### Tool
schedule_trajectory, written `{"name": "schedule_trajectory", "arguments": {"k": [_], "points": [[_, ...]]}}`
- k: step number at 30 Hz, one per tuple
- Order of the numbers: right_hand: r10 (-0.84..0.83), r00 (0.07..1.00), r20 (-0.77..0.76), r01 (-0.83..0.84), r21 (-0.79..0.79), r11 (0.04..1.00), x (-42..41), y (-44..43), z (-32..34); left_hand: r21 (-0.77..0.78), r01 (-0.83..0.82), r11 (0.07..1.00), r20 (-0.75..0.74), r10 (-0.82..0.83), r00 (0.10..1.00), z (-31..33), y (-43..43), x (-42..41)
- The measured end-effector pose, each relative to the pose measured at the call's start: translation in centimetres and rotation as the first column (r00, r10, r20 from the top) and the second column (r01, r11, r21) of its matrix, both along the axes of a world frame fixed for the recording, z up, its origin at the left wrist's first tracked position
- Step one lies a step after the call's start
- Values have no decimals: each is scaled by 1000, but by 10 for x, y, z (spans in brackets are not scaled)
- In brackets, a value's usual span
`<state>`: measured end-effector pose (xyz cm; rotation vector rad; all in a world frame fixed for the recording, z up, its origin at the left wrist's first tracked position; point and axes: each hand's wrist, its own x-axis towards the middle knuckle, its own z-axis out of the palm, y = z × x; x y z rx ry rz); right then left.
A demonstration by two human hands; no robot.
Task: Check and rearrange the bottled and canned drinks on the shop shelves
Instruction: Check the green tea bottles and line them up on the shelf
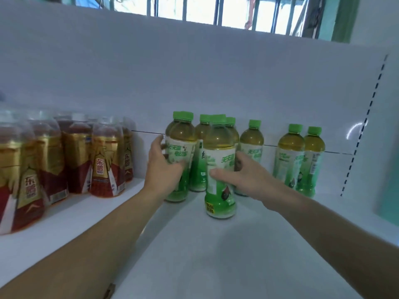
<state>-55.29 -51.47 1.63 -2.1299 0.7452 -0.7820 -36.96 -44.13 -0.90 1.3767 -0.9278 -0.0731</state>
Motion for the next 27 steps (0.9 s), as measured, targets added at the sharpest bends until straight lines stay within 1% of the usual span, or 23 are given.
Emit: {"name": "schedule_trajectory", "arguments": {"k": [1, 3, 5, 9, 15, 17, 18, 20, 21, 23, 24, 25, 26, 27], "points": [[-25, 1000, -14, 25, -54, 998, 6, 1, 2, 24, 44, 999, -27, -43, 999, -3, -2, 1], [-88, 996, -3, 87, -118, 989, 23, 1, 2, 60, 35, 998, -11, -34, 999, -7, -4, 5], [-119, 992, 48, 123, -90, 988, 38, -1, 0, 52, 45, 998, -27, -44, 999, -5, -4, 6], [-116, 984, 135, 124, -53, 991, 54, -12, -7, 12, 63, 998, -69, -62, 996, -6, -3, 8], [-109, 977, 181, 118, -38, 992, 60, -13, -13, 25, 47, 999, -19, -47, 999, -12, -7, 17], [-94, 981, 170, 101, -32, 994, 60, -13, -14, 23, 38, 999, -12, -38, 999, -12, -6, 19], [-64, 986, 154, 67, -19, 998, 56, -12, -13, 29, 28, 999, 2, -28, 1000, -11, -5, 18], [-4, 995, 103, 4, -1, 1000, 46, -10, -11, 25, -21, 999, 69, 19, 997, -10, -3, 13], [-6, 997, 74, 7, -8, 1000, 39, -10, -9, 15, -58, 998, 108, 56, 993, -8, 0, 9], [-99, 995, 15, 100, -88, 991, 21, -12, -2, -45, -134, 990, 208, 140, 968, 0, 6, -2], [-157, 987, 27, 159, -133, 978, 10, -17, 2, -101, -139, 985, 277, 162, 947, 4, 10, -7], [-204, 975, 83, 215, -162, 963, -4, -23, 6, -156, -109, 982, 351, 158, 923, 6, 13, -14], [-250, 955, 159, 277, -178, 944, -18, -31, 10, -183, -49, 982, 412, 122, 903, 8, 16, -23], [-309, 925, 221, 352, -192, 916, -32, -40, 14, -173, 24, 985, 459, 59, 886, 9, 18, -33]]}}
